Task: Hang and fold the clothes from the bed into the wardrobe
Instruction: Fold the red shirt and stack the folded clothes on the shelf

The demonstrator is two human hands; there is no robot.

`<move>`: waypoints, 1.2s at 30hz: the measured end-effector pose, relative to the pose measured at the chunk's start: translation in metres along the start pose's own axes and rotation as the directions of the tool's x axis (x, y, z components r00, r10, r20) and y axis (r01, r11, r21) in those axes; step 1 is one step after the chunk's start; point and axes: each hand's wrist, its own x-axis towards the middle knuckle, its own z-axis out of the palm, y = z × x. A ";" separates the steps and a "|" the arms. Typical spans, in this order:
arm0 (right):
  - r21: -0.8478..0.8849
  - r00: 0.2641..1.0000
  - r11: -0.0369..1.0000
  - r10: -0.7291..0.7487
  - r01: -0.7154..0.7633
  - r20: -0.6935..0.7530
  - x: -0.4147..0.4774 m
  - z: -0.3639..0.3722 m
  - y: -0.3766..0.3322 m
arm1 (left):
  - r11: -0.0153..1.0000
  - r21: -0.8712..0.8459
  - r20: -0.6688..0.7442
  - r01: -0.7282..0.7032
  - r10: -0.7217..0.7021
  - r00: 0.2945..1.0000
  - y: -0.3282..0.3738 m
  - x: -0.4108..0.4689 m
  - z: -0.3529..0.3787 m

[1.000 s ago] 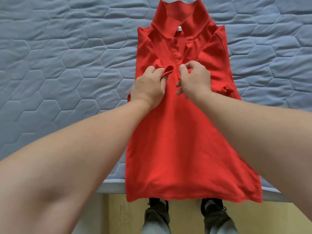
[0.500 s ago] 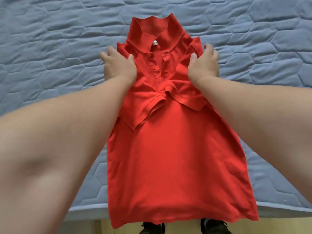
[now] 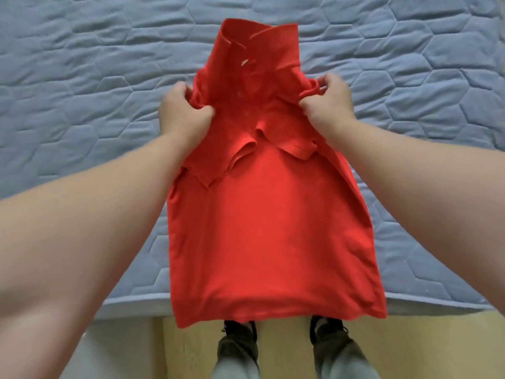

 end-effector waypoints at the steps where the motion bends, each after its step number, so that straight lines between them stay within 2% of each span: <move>1: -0.119 0.997 0.991 -0.065 0.069 0.038 -0.015 -0.008 0.005 | 0.998 0.024 0.041 -0.060 0.059 0.997 -0.001 -0.018 -0.003; 4: -0.413 0.955 0.864 -0.224 0.287 0.194 -0.053 -0.033 0.024 | 0.952 0.151 0.150 -0.267 0.245 0.958 -0.012 -0.064 -0.008; 9: -0.627 0.840 0.559 -0.357 0.543 0.409 -0.096 -0.060 0.056 | 0.858 0.278 0.285 -0.432 0.356 0.890 -0.050 -0.121 -0.010; 11: -0.657 0.830 0.506 -0.339 0.558 0.443 -0.114 -0.065 0.072 | 0.778 0.320 0.340 -0.541 0.438 0.832 -0.068 -0.146 -0.008; 14: -0.713 0.831 0.426 -0.307 0.557 0.465 -0.137 -0.069 0.101 | 0.710 0.339 0.388 -0.617 0.492 0.779 -0.093 -0.182 -0.007; 20: -0.795 0.836 0.269 -0.258 0.544 0.485 -0.175 -0.075 0.146 | 0.660 0.337 0.468 -0.672 0.502 0.727 -0.126 -0.236 -0.009; 24: -0.786 0.799 0.161 -0.208 0.597 0.565 -0.198 -0.078 0.162 | 0.596 0.392 0.547 -0.700 0.461 0.699 -0.136 -0.262 -0.014; 26: -0.774 0.778 0.123 -0.220 0.621 0.589 -0.209 -0.078 0.167 | 0.549 0.496 0.545 -0.673 0.406 0.733 -0.136 -0.272 -0.013; 28: -0.775 0.774 0.116 -0.246 0.621 0.583 -0.217 -0.076 0.169 | 0.527 0.604 0.491 -0.597 0.344 0.800 -0.132 -0.279 -0.010; 30: -0.781 0.779 0.130 -0.277 0.610 0.562 -0.221 -0.071 0.167 | 0.515 0.641 0.435 -0.569 0.367 0.822 -0.128 -0.282 -0.006; 33: -0.752 0.741 0.123 -0.333 0.647 0.583 -0.226 -0.059 0.162 | 0.395 0.624 0.480 -0.674 0.488 0.729 -0.119 -0.282 0.003; 36: -0.688 0.665 0.081 -0.357 0.722 0.656 -0.233 -0.049 0.160 | 0.321 0.570 0.575 -0.756 0.501 0.647 -0.109 -0.278 0.008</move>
